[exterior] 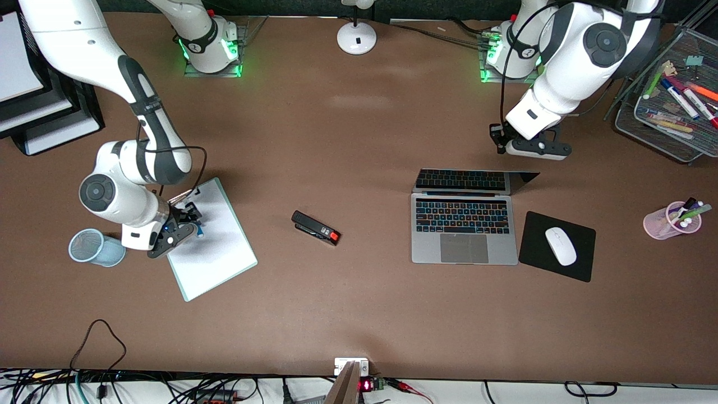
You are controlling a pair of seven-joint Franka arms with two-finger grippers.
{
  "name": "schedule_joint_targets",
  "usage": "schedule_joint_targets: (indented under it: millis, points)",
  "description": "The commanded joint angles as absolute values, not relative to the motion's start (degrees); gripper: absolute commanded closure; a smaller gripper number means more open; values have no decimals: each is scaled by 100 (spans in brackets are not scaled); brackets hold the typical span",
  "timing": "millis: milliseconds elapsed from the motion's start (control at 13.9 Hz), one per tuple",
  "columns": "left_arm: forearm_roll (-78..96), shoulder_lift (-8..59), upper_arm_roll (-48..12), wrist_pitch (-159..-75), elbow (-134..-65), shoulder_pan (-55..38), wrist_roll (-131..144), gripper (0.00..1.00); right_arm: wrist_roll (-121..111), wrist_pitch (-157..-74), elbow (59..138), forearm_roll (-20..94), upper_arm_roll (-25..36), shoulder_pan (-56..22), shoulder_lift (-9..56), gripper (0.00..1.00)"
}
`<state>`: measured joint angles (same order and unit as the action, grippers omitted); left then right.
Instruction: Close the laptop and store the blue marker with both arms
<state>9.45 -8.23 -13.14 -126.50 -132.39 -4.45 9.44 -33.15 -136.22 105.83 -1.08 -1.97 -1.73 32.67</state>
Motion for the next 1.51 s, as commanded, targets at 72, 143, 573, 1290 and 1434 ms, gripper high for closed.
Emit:
schedule_joint_targets:
  millis: [72, 143, 573, 1290, 1434]
  points:
    - [1098, -554, -1432, -12990, -13271, -475, 967, 99, -3428, -13676, 10538, -141, -211, -149, 3366, 48]
    - [1151, -519, -1459, -12990, -13271, -475, 967, 99, -3428, -13676, 10512, -132, -211, -149, 3384, 50]
    - [1204, -229, -1485, -13341, -13271, -483, 967, 100, -3331, -13667, 10459, -70, -211, -184, 3507, 58]
    - [1204, 105, -1485, -14018, -13210, -562, 958, 100, -3296, -13649, 10345, -62, -211, -290, 3647, 76]
    - [1204, 245, -1485, -14298, -13192, -562, 958, 100, -3296, -13649, 10327, -62, -211, -290, 3656, 81]
